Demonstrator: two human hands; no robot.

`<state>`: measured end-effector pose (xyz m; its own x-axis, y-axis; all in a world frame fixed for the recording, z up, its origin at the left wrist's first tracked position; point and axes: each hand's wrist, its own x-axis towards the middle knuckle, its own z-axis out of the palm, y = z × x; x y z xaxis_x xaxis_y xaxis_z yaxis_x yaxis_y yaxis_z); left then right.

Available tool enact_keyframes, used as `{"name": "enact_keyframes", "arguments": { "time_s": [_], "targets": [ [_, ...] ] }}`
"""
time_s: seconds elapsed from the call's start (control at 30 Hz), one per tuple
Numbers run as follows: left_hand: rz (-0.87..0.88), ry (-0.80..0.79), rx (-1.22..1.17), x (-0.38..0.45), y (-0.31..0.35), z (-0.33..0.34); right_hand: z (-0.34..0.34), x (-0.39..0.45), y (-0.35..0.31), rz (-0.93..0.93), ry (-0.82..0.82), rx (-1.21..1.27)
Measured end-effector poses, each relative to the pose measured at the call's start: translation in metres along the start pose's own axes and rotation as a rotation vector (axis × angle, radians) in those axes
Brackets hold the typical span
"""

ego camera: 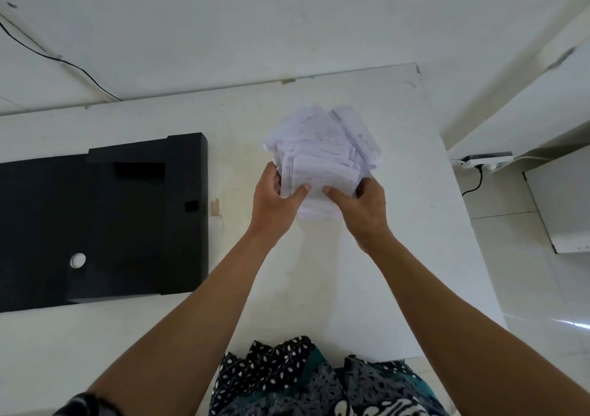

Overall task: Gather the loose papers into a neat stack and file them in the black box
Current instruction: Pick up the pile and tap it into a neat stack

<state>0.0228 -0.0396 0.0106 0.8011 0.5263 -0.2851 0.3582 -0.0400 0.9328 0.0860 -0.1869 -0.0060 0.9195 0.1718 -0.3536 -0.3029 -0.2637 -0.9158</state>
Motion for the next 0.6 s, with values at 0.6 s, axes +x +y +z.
{"name": "enact_keyframes", "arguments": {
  "time_s": [0.6],
  "targets": [
    [0.271,0.087,-0.067,0.001,0.020,-0.016,0.005,-0.009,0.001,-0.117,0.014,0.048]
  ]
}}
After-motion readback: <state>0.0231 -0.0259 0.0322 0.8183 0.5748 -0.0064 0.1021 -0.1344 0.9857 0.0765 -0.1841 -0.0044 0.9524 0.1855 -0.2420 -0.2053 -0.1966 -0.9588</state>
